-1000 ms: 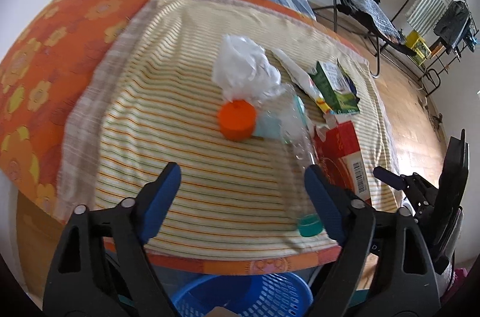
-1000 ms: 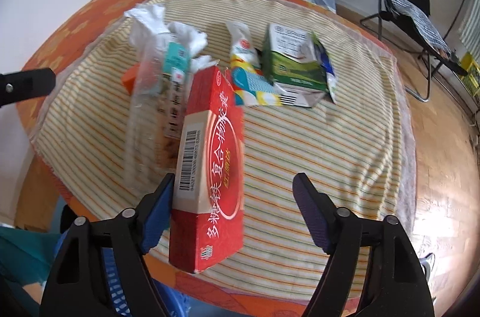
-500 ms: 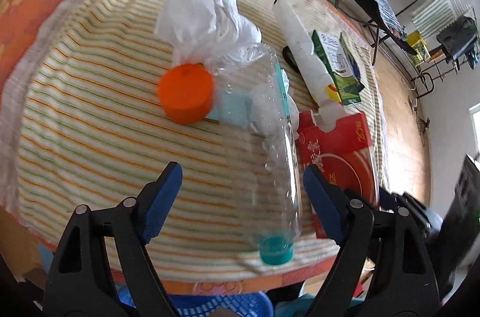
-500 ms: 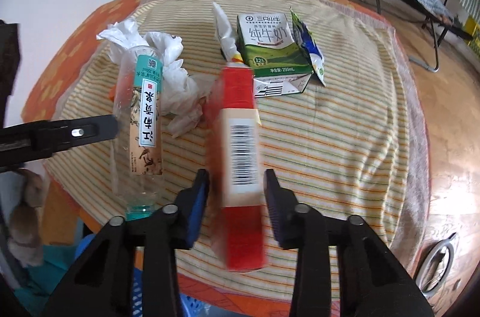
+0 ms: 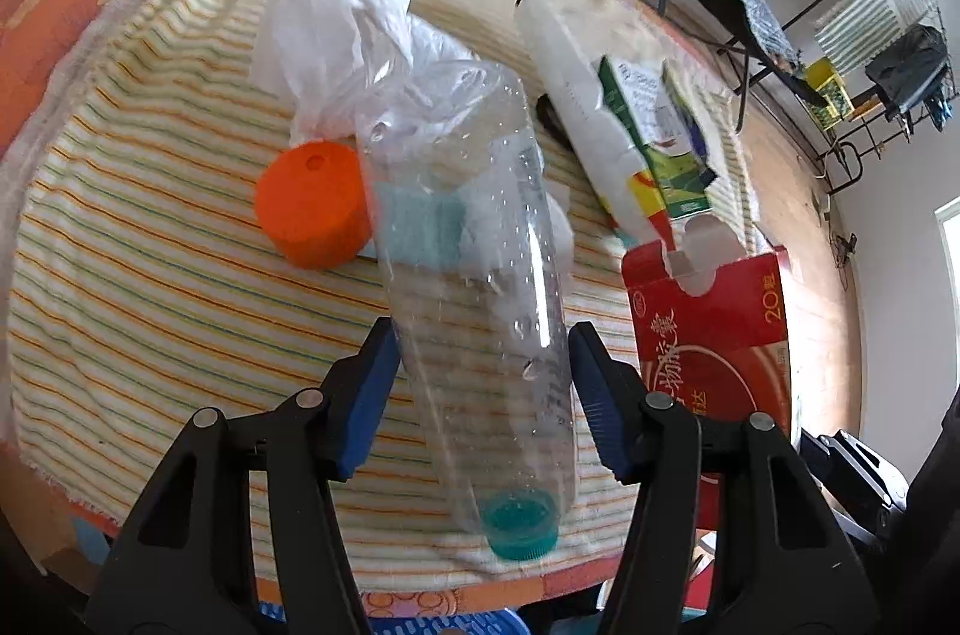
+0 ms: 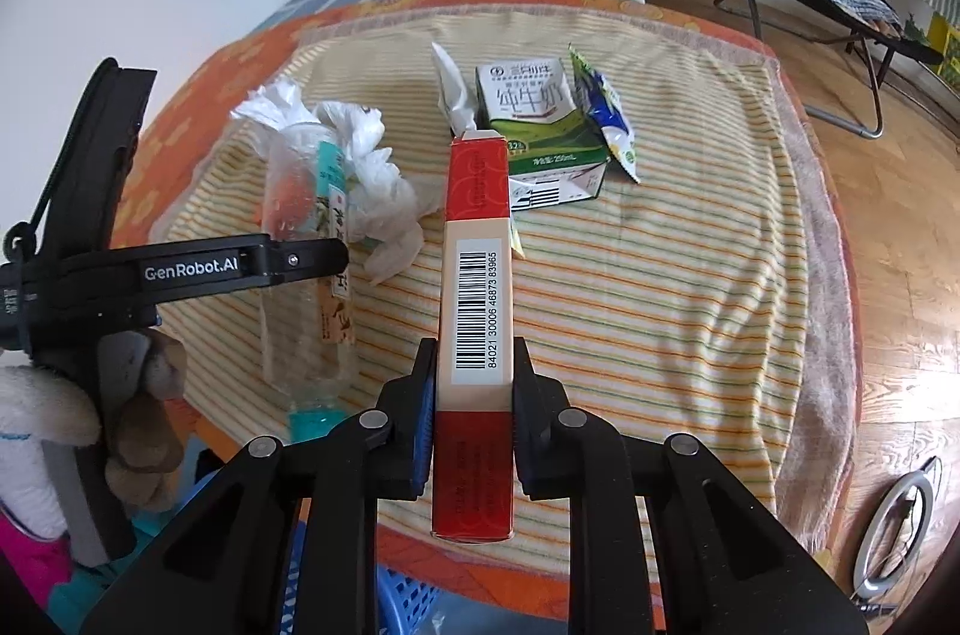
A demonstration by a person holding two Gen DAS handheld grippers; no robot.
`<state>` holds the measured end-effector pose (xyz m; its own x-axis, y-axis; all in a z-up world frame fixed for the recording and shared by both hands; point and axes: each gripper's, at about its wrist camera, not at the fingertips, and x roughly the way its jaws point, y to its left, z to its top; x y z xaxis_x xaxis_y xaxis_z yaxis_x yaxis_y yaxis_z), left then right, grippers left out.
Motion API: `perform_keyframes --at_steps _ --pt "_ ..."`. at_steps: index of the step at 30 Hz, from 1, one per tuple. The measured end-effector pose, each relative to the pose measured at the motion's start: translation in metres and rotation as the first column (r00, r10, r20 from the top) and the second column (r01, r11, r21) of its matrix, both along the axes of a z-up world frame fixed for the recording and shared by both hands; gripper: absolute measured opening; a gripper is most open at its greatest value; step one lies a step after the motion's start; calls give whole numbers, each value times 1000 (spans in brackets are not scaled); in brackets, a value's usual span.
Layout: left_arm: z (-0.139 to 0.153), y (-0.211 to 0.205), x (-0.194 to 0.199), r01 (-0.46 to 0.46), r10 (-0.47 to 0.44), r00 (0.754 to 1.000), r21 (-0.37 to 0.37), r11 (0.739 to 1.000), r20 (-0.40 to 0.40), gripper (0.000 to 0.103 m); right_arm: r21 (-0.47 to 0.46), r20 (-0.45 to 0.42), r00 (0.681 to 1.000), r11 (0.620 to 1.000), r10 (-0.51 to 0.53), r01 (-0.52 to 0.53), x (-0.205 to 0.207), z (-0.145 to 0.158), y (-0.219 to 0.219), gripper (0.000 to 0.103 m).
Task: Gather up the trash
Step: 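Carry bottle and red box over the blue basket and open both tools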
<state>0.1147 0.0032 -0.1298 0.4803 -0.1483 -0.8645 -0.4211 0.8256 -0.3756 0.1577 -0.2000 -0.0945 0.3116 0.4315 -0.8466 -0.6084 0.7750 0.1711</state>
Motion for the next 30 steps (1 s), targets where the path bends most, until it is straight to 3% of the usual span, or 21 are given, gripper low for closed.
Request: perform_keyframes --at_steps 10,17,22,30 --pt "56 -1 -59 40 -53 991 107 994 126 58 99 60 997 994 38 -44 -55 34 -19 19" --pt "86 -12 -117 82 -115 974 174 981 193 58 100 151 983 987 108 -124 -115 44 -29 19" --pt "85 -17 -154 110 -150 970 205 973 193 58 117 113 985 982 134 -147 -147 27 -38 19" --pt "51 -25 -205 151 -175 978 197 969 113 58 64 55 980 979 191 -194 -180 -11 -35 19"
